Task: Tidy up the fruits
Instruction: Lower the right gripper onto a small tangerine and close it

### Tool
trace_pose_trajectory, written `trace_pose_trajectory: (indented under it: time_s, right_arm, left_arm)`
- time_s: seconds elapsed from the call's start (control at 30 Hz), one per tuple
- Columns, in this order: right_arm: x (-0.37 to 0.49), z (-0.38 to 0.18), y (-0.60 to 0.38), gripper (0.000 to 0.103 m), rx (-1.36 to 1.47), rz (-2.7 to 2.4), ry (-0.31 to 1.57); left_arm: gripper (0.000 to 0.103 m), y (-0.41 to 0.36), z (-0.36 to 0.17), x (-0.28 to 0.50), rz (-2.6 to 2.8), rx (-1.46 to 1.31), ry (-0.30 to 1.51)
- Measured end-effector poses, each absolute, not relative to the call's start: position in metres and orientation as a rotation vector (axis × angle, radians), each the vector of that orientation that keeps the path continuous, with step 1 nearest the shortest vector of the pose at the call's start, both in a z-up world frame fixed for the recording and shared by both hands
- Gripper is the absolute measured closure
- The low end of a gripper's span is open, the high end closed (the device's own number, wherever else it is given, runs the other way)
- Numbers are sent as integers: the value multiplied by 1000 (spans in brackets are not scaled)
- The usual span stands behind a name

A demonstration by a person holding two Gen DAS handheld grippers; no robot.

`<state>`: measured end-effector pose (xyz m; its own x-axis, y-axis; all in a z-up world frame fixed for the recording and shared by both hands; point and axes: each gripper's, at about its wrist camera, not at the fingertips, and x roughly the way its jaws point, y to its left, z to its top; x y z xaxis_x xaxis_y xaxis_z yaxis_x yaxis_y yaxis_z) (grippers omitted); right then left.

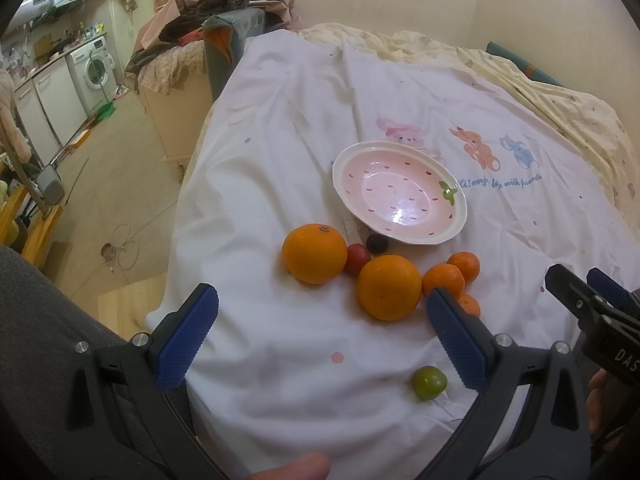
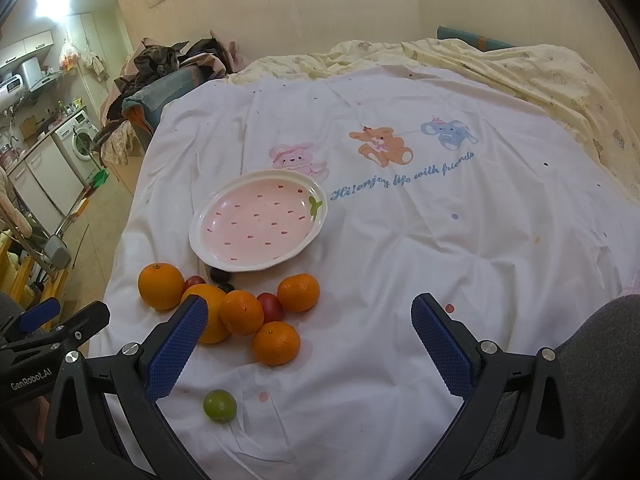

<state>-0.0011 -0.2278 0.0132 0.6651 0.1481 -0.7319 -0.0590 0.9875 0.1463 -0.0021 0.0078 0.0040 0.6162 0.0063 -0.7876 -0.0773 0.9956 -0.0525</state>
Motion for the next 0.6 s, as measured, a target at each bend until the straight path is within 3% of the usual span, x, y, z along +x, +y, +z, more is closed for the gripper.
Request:
trace_pose_trajectory:
  time_s: [0.6]
  right_arm:
    - [5, 14, -233, 0, 142, 151, 892]
  left_arm:
    - [0, 10, 4, 0, 69, -82, 927]
